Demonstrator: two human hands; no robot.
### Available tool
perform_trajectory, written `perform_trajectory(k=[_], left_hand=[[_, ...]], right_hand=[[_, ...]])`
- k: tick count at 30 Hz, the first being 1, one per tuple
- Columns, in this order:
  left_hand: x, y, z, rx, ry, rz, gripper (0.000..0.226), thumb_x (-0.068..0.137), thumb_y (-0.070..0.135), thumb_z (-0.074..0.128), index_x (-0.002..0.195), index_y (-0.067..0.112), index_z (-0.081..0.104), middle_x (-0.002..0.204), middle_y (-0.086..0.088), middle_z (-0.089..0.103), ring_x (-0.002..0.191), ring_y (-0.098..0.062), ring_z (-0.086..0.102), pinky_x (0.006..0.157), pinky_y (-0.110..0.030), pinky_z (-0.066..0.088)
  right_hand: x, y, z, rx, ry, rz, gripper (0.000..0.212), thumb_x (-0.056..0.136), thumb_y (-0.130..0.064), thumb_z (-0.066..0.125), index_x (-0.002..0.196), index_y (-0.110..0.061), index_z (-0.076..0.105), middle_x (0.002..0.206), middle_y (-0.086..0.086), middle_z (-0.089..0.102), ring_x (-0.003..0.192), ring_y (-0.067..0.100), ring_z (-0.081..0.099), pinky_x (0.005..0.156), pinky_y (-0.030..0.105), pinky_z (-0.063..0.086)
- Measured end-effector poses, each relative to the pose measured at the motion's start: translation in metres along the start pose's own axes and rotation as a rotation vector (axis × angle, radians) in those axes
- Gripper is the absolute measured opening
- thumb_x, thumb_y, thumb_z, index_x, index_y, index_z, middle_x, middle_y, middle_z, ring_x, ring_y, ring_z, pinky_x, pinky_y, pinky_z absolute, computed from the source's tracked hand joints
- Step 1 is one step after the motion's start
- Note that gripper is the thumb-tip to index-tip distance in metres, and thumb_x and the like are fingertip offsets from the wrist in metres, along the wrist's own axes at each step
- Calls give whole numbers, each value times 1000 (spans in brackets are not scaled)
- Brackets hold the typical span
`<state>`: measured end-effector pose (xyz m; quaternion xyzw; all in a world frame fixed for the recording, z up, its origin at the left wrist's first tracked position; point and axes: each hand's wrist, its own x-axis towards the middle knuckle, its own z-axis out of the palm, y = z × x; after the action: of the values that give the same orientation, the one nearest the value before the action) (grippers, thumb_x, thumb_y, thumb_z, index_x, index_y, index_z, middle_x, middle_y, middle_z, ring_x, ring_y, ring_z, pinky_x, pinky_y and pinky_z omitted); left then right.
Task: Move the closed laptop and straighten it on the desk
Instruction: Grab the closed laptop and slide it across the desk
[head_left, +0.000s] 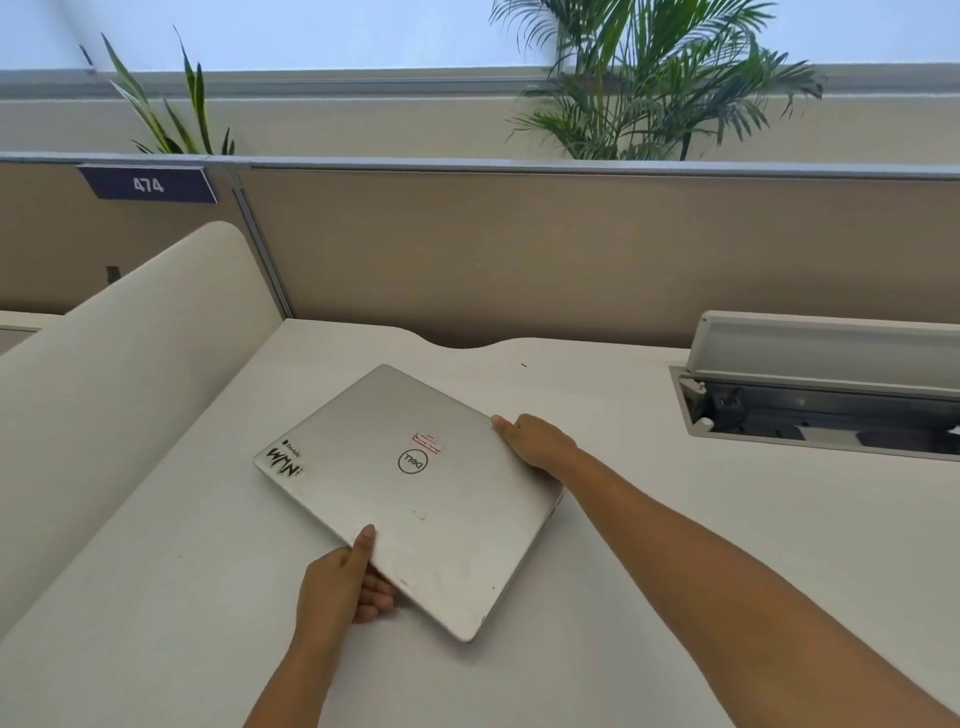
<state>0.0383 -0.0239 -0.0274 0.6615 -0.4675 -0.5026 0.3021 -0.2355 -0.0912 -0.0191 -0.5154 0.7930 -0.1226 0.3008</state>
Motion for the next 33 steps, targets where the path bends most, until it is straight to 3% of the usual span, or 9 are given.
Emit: perform_trajectory(k=[3,5,10,14,18,24,33], left_hand=[[-15,-3,6,-9,-10,-1,48,89,38,55,62,-1,59,37,-8,63,33,-15,59,32,-21,47],[-27,-4,12,-16,-24,2,47,89,37,55,60,0,57,36,-7,62,33,-16,58,33,-21,47],[-61,-10,27,-21,-92,38,49,91,39,51,64,-1,58,38,-7,63,33,-17,56,36,-23,46],[-89,-17,36,-40,-116,36,49,91,39,49,63,0,57,37,-7,62,31,-15,54,31,-18,41],[-114,-27,42,-20,-147,33,50,92,39,48,61,0,56,35,-7,61,27,-14,51,29,-17,40],[-151,-45,52,39,-245,43,52,93,36,46,59,0,58,33,-5,60,27,-14,52,30,-17,41],[-196,-60,60,43,-318,50,46,93,38,47,69,-1,56,39,-5,65,31,-13,57,33,-17,44]], right_hand=[[-13,17,-1,66,-1,24,60,89,-66,24,97,-13,51,106,6,59,89,23,52,76,35,37],[-24,28,-3,82,-3,42,57,88,-67,24,91,-15,48,98,2,56,90,23,52,77,35,38],[-59,50,-14,80,-15,84,73,86,-70,24,109,-7,55,98,3,54,93,24,54,81,36,40],[-88,68,-16,94,-9,101,75,87,-69,19,110,-6,54,100,3,52,92,23,50,83,37,37],[-117,87,-15,132,15,104,65,88,-68,17,84,-12,49,93,4,54,84,21,50,79,37,36],[-156,117,-12,150,35,140,78,88,-67,20,109,0,55,114,14,60,103,29,55,86,39,37],[-201,147,-9,107,76,191,80,85,-71,19,103,-2,55,109,13,62,83,22,52,76,36,36]])
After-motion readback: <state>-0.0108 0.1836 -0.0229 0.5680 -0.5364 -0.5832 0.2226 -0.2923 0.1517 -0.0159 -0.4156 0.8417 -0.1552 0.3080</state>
